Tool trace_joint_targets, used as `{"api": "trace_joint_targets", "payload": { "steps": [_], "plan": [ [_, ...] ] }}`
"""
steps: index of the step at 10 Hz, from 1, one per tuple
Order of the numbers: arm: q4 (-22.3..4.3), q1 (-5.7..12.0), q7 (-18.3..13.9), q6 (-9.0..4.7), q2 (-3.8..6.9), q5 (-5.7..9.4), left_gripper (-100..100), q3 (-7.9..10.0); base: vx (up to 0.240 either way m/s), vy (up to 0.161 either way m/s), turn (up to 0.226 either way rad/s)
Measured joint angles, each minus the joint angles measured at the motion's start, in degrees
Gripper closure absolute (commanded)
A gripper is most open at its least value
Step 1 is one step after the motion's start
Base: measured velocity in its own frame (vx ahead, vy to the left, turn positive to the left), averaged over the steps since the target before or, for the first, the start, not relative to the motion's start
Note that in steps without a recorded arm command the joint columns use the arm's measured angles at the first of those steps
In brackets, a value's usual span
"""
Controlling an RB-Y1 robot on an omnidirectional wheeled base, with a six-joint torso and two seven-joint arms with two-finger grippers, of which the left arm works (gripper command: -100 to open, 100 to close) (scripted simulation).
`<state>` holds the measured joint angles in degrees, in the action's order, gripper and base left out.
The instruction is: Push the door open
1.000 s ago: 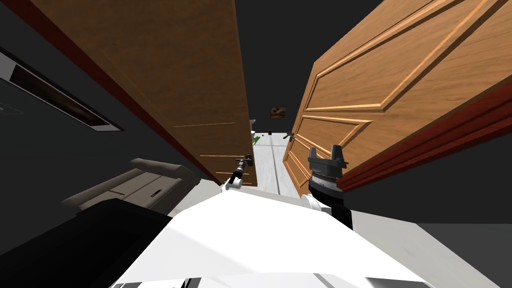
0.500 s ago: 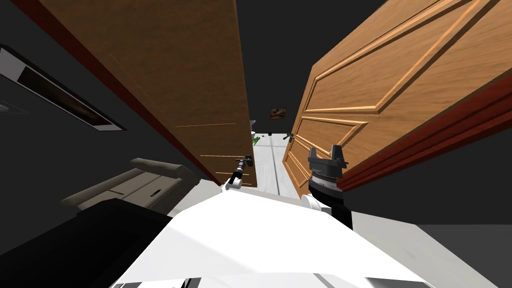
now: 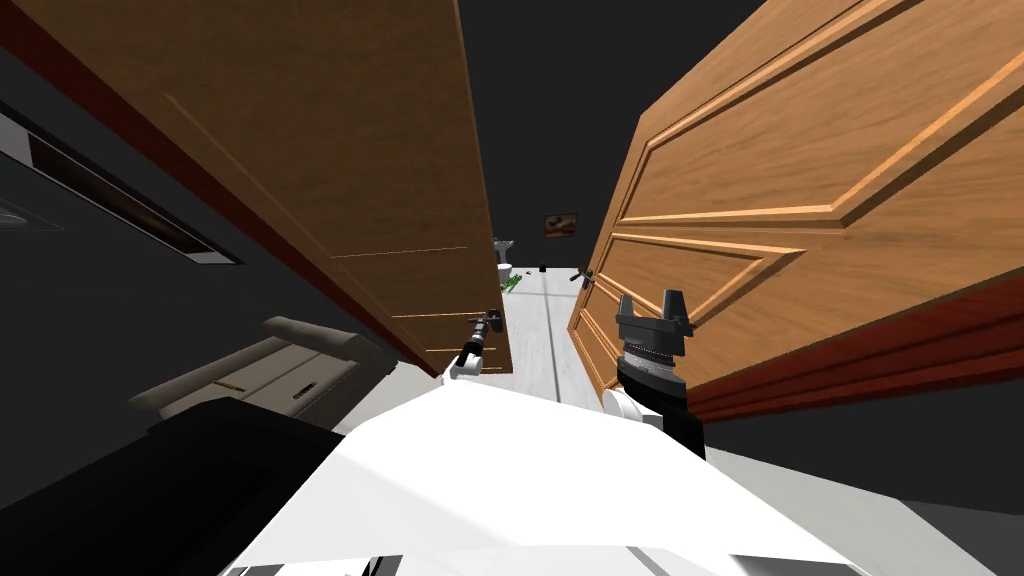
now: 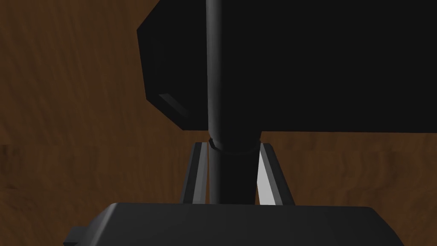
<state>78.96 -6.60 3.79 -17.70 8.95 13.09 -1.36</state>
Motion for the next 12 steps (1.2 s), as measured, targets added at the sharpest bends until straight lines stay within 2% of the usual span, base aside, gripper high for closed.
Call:
{"api": "trace_joint_targets", "payload": {
  "steps": [1,2,4,6,8,10,12],
  "plan": [
    [-1.2,0.97,-0.2,-0.36,0.32,0.19,100,0.78,0.196,-0.066,0.077],
    [-1.6,1.48,-0.1,-0.11,0.22,0.28,100,1.70,0.212,-0.092,0.096],
    [-1.1,1.46,0.4,0.74,-0.21,0.35,100,3.51,0.188,-0.079,0.097],
    [-1.6,1.76,0.8,0.70,-0.56,0.41,100,5.24,0.157,-0.076,0.079],
    [-2.8,2.36,0.7,0.53,-0.27,0.66,100,6.66,0.149,-0.060,0.076],
    [-3.5,2.79,0.9,0.46,-0.43,0.74,100,7.92,0.114,-0.059,0.050],
    [-3.0,2.77,1.0,1.19,-0.44,0.92,100,9.18,0.131,-0.065,0.072]
  ]
}}
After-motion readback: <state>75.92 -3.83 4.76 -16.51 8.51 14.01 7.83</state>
